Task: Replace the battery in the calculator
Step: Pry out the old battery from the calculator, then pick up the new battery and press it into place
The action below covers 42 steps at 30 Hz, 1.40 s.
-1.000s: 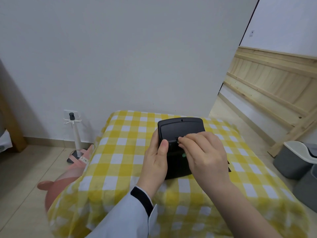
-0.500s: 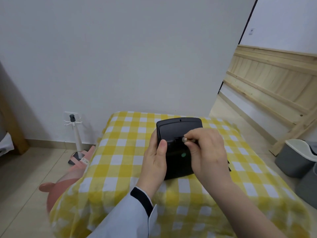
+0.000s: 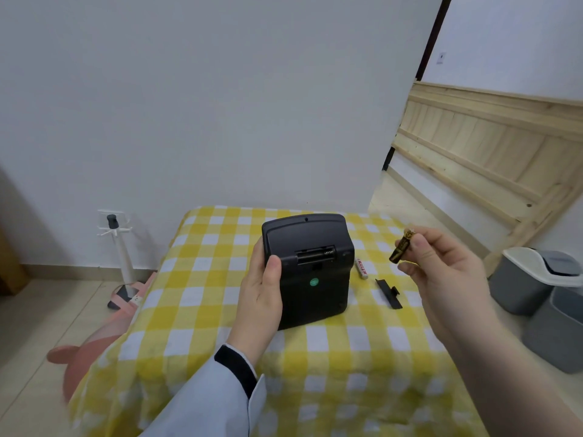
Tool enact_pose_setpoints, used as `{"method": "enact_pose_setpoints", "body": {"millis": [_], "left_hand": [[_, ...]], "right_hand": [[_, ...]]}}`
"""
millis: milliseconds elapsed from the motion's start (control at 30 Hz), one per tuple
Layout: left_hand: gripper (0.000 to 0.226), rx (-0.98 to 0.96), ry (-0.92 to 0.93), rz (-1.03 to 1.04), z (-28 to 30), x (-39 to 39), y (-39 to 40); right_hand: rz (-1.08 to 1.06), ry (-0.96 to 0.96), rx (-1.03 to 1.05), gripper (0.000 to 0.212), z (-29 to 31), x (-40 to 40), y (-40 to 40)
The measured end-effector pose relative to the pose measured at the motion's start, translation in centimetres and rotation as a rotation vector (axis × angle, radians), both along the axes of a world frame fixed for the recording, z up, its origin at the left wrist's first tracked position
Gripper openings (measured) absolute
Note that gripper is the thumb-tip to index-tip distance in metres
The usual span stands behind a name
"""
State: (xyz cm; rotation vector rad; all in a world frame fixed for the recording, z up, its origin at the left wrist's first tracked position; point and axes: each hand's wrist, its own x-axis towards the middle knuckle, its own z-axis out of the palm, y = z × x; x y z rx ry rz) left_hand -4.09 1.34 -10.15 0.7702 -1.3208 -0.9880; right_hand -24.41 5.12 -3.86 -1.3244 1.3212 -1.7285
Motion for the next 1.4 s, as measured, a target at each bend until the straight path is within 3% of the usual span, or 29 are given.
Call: {"method": "enact_pose_setpoints", "body": {"millis": [133, 400, 567, 800, 967, 1133, 1400], "left_hand": [[0.032, -0.005, -0.003, -0.003, -0.2, 0.0, 0.0], [0.029, 0.004, -0.006, 0.006, -0.3, 0.1, -0.2], [0.030, 0.013, -0.001, 0.003, -0.5, 0.1, -0.3], [0.033, 0.011, 0.000, 0.001, -0.5, 0.1, -0.4], [0.033, 0.020, 0.001, -0.002, -0.6, 0.2, -0.5], [0.035, 0.005, -0.007, -0.001, -0.4, 0.1, -0.3], [0.028, 0.018, -0.007, -0.002, -0.3, 0.0, -0.2]], "right_hand": [[-0.063, 0.066, 0.119, 0.017, 0.4, -0.9, -1.0], [-0.108, 0.595, 0.574, 0.017, -1.5, -0.3, -3.5], [-0.121, 0.686, 0.760, 0.015, -2.5, 0.1, -5.0], [-0.170, 0.752, 0.775, 0.014, -3.2, 0.1, -5.5], [-0.143, 0.698, 0.785, 0.019, -3.0, 0.0, -5.6], [-0.206, 0.634, 0.627, 0.023, -2.0, -1.2, -6.0], [-0.295, 0.909, 0.625, 0.019, -2.7, -0.3, -8.8]]}}
